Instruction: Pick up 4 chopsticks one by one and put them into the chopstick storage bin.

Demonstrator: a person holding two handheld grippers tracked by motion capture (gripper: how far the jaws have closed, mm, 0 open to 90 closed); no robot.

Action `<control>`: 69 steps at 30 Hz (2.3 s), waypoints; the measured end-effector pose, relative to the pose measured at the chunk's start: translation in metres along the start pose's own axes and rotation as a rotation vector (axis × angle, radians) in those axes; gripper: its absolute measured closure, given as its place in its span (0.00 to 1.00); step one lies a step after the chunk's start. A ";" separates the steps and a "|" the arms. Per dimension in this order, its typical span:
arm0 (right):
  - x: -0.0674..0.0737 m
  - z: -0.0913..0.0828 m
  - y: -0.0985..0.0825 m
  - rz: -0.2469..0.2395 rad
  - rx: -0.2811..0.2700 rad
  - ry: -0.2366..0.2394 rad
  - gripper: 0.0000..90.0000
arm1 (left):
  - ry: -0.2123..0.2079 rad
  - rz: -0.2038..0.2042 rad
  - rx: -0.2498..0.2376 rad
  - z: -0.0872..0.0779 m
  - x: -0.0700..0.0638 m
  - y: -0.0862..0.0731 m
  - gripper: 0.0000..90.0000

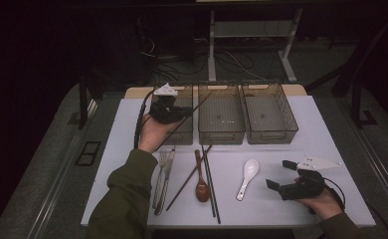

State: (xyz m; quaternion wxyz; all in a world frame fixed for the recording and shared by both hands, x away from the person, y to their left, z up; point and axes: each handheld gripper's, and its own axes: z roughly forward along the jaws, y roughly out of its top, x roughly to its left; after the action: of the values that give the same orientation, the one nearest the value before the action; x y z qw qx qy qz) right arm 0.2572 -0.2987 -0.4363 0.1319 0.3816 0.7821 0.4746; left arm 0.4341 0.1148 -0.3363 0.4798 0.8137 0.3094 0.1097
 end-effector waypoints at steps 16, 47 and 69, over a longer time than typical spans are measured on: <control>0.000 0.000 0.000 0.001 -0.001 0.003 0.03 | 0.070 0.006 -0.017 0.005 0.040 0.019 0.93; -0.001 -0.001 -0.001 0.008 -0.009 0.009 0.03 | 0.188 -0.067 0.072 0.031 0.088 -0.009 0.93; 0.000 -0.002 -0.001 0.007 -0.005 0.009 0.03 | 0.235 -0.105 0.074 0.030 0.080 -0.002 0.72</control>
State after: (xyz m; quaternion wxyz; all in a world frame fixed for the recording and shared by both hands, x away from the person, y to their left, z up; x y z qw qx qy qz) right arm 0.2562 -0.3003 -0.4363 0.1275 0.3821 0.7801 0.4787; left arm 0.5100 0.1428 -0.3629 0.4152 0.7951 0.4092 0.1675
